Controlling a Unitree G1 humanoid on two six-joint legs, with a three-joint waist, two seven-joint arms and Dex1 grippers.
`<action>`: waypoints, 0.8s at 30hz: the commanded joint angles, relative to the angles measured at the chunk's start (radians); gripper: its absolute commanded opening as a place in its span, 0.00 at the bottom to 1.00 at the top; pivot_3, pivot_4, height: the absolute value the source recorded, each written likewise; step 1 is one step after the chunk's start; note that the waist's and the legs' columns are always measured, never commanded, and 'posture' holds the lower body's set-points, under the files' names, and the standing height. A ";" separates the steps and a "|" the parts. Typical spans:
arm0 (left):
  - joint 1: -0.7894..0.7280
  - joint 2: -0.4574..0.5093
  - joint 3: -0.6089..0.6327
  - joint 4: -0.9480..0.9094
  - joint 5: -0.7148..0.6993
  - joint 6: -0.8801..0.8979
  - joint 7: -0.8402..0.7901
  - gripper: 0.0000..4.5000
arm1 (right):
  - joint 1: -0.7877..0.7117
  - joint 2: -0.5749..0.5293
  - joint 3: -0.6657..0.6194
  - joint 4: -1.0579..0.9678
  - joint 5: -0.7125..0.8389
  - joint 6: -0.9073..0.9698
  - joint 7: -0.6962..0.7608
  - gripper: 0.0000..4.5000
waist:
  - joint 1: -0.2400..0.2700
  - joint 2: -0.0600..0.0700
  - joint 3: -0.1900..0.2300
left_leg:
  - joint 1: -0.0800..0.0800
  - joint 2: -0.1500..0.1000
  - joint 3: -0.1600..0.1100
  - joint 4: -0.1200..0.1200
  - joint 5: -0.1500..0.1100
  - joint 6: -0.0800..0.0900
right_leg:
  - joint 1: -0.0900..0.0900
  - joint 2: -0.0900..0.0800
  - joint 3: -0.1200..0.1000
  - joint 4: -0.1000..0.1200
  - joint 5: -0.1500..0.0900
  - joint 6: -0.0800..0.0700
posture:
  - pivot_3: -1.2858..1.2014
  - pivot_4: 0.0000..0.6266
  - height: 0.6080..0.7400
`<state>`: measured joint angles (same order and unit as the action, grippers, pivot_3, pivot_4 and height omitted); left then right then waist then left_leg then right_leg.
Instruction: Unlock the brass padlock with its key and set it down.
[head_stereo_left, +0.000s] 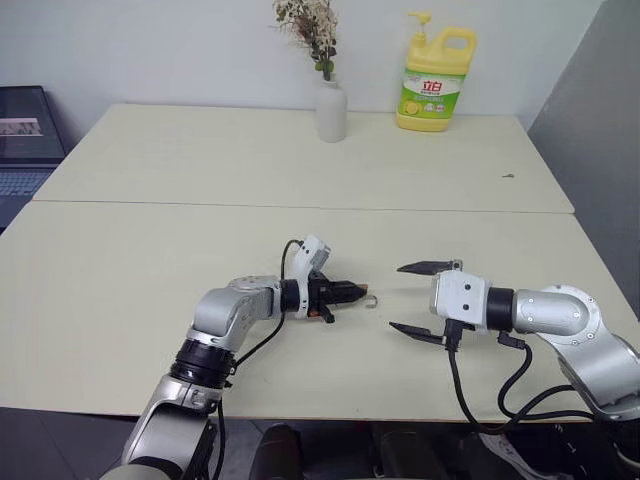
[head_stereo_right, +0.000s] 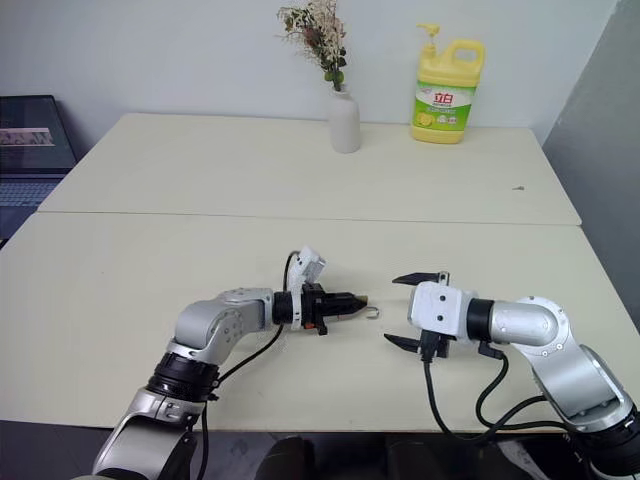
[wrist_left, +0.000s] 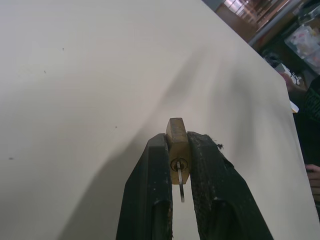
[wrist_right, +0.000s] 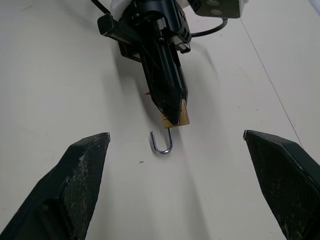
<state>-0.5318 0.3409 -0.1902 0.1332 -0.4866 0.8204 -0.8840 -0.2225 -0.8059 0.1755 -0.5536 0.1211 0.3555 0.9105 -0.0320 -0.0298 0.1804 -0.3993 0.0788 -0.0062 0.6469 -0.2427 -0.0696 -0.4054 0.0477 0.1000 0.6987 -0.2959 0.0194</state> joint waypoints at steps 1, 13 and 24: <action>-0.027 -0.017 0.010 0.011 0.003 -0.018 -0.006 0.04 | -0.016 0.002 -0.011 -0.015 -0.007 -0.003 -0.010 1.00 | 0.000 0.000 0.000 | 0.000 0.000 0.000 0.000 0.000 0.000 | 0.000 0.000 0.000 0.000 0.000 0.000 | 0.52 0.24 1.00; -0.045 -0.015 -0.007 0.050 0.058 -0.083 -0.041 0.68 | 0.027 -0.017 -0.027 -0.018 -0.002 -0.021 0.008 1.00 | 0.000 0.000 0.000 | 0.000 0.000 0.000 0.000 0.000 0.000 | 0.000 0.000 0.000 0.000 0.000 0.000 | 0.52 0.24 1.00; 0.022 0.291 0.048 -0.181 0.185 -0.395 -0.173 0.81 | 0.113 -0.060 -0.089 -0.033 0.028 0.027 0.007 1.00 | -0.002 0.000 0.000 | 0.000 0.000 0.000 -0.001 0.000 0.000 | 0.000 0.000 0.000 -0.001 0.000 0.000 | 0.52 0.24 1.00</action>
<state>-0.5160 0.6164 -0.1718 0.0142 -0.3065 0.4679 -1.0393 -0.1165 -0.8552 0.1263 -0.5544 0.1287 0.3788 0.9154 -0.0344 -0.0298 0.1804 -0.3991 0.0791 -0.0061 0.6460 -0.2427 -0.0697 -0.4056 0.0476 0.1001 0.6979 -0.2963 0.0195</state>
